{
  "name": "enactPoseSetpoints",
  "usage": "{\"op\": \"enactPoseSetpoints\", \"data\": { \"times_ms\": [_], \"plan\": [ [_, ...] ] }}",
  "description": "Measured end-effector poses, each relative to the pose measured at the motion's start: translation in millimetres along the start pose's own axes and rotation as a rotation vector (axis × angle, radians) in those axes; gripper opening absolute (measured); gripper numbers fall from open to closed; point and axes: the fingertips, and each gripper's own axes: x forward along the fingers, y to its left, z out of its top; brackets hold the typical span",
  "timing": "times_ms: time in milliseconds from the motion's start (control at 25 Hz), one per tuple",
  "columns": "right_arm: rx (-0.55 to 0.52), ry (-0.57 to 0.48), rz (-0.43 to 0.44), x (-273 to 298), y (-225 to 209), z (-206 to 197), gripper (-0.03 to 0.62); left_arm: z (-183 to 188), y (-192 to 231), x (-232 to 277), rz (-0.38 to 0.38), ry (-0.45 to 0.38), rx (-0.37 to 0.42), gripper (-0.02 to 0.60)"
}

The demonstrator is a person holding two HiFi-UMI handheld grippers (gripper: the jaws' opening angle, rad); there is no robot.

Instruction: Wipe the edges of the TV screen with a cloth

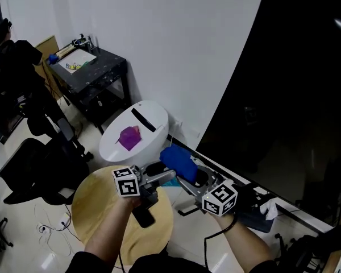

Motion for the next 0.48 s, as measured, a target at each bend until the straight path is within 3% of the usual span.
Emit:
{"op": "enactPoseSetpoints", "data": {
  "times_ms": [200,280,400,480],
  "plan": [
    [-0.207,0.103,-0.028,5,15,-11,0.213,-18,-6,15,-0.037,0.082,0.017,0.322],
    [-0.265,0.158,-0.067,6,12,-17,0.216,-20,-3,18,-0.005,0.113,0.039,0.259],
    [-0.242,0.203,-0.109,6,1,-23,0.252,-24,3,22,0.045,0.152,0.076,0.180],
    [-0.199,0.213,-0.127,3,-5,-27,0.280,-28,8,25,0.063,0.166,0.102,0.164]
  ]
}}
